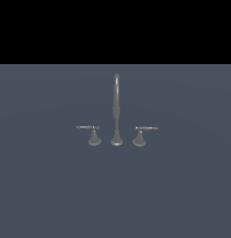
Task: Turn on the faucet by rotating a designated handle.
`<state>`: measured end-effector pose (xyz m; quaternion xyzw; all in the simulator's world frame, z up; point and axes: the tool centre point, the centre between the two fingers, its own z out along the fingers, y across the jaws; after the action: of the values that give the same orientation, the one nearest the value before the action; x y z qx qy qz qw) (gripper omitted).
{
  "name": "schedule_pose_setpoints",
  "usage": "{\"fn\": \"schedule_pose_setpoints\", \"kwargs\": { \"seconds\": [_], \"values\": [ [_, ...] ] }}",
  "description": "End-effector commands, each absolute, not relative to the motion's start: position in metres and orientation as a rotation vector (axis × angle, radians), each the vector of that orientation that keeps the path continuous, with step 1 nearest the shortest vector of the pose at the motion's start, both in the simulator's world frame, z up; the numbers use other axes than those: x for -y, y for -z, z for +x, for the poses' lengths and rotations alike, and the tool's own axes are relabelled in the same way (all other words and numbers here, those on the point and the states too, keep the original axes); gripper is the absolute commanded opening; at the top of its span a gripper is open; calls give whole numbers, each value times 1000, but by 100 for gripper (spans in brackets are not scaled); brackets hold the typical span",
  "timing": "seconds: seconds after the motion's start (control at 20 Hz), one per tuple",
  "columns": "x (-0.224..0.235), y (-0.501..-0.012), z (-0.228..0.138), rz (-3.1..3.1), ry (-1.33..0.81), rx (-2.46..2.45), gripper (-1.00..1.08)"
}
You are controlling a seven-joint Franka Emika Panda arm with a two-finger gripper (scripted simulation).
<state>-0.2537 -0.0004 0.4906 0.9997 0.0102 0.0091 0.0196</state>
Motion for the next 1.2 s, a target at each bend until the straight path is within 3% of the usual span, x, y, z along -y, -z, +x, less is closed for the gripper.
{"fn": "schedule_pose_setpoints", "kwargs": {
  "seconds": [0.0,1.15],
  "values": [
    [0,-491,-254,3102,-28,-32,-100],
    [15,-476,-222,3064,-17,209,-100]
  ]
}}
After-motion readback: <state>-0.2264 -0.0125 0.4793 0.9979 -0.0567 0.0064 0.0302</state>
